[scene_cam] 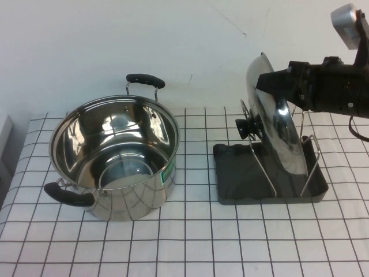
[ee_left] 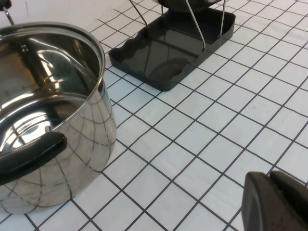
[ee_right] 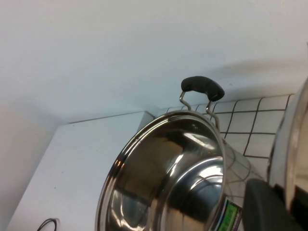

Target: Put pot lid on rack

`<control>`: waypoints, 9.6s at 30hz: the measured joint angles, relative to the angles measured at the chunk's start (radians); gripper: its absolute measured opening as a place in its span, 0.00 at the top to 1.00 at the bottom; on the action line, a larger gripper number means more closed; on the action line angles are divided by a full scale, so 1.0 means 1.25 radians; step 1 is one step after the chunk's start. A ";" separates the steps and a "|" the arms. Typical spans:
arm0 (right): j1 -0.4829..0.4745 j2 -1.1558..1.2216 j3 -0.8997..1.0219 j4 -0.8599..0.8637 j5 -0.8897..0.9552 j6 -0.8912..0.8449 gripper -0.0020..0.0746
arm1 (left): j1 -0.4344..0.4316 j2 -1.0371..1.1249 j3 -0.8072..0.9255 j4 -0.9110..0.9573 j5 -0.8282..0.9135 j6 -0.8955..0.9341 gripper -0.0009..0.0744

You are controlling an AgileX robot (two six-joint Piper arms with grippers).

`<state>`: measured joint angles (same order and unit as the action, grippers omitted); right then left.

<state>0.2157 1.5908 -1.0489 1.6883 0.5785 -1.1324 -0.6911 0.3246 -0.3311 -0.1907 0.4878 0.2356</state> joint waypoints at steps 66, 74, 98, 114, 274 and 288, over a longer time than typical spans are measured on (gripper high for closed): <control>-0.039 0.000 -0.001 -0.200 0.034 -0.021 0.32 | 0.000 0.000 0.000 -0.002 0.003 -0.005 0.99; -0.089 0.000 -0.001 -0.207 0.084 -0.004 0.32 | 0.000 0.000 0.000 -0.002 0.005 -0.005 0.99; -0.393 -0.004 -0.004 -0.260 0.466 -0.007 0.50 | 0.000 0.000 0.000 -0.002 0.006 -0.007 0.99; -0.299 -0.285 -0.006 -0.955 0.392 0.141 0.97 | 0.000 0.000 0.000 -0.002 0.006 -0.005 0.99; -0.162 -1.137 0.633 -1.178 -0.005 0.485 0.98 | 0.553 -0.267 0.282 -0.019 -0.112 -0.047 0.99; -0.162 -1.282 0.841 -1.400 -0.143 0.839 0.98 | 0.553 -0.267 0.282 -0.019 -0.112 -0.047 0.99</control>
<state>0.0134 -0.0119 0.0019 -0.0614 0.3997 -0.0843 0.0000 -0.0089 0.0211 -0.2148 0.3472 0.1766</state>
